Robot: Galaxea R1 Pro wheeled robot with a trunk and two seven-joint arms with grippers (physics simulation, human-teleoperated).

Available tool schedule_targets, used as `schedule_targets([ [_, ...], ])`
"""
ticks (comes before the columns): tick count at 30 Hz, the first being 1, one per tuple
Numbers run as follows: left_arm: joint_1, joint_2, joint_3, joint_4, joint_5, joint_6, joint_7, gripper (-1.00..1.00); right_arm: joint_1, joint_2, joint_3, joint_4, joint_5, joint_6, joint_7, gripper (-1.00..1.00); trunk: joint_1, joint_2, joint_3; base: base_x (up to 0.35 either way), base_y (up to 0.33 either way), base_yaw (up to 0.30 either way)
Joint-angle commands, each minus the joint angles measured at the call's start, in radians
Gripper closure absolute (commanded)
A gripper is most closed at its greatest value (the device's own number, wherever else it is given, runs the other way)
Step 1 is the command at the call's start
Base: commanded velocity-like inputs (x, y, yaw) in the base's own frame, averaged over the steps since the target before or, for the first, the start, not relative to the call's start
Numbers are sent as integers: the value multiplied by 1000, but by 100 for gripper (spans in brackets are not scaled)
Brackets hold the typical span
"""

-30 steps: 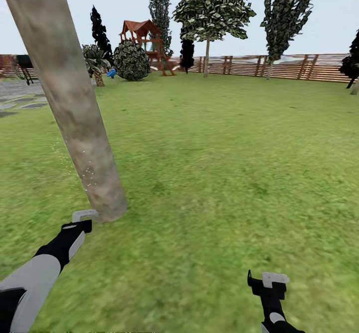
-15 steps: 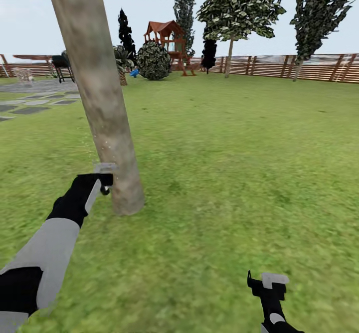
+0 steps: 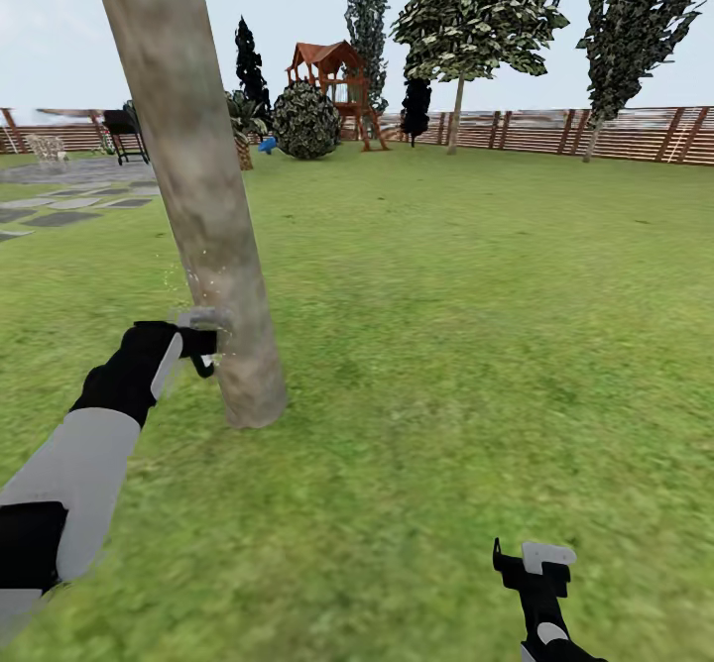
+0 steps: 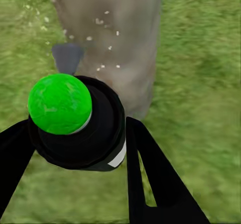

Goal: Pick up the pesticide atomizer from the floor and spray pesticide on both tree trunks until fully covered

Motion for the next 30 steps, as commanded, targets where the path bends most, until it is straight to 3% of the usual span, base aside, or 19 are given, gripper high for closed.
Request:
schedule_targets([
  [1,0,38,-2,6,7,3,-33,100,0,0,0,0,0,0,0,-100,0,0,0,0,0,0],
  [4,9,62,-5,2,-6,3,-104,100,0,0,0,0,0,0,-1,-100,0,0,0,0,0,0],
  [5,16,65,-8,-4,-37,3,-133,100,0,0,0,0,0,0,-1,-100,0,0,0,199,0,0],
  [14,13,38,-4,-7,-50,4,-141,100,0,-1,0,0,0,0,-1,-100,0,0,0,266,0,0],
  [16,16,52,-5,-4,-53,4,-140,100,0,-1,0,0,0,0,-1,-100,0,0,0,18,0,0],
  [19,36,110,-5,6,-52,3,-141,100,0,-1,0,1,0,0,-1,-100,0,0,0,3,0,0],
  [21,67,127,-5,7,-52,2,-142,100,0,0,1,1,0,0,-1,-100,0,0,0,0,0,0],
  [23,80,126,-2,8,-50,1,-141,100,0,0,1,2,0,0,-1,-100,0,0,0,69,-20,129],
  [25,100,94,0,7,-51,-2,-134,100,0,0,1,2,0,0,-1,-100,0,0,0,155,-153,144],
  [30,103,87,1,6,-49,-3,-131,100,0,0,1,2,0,0,-1,-100,0,0,0,176,-222,16],
])
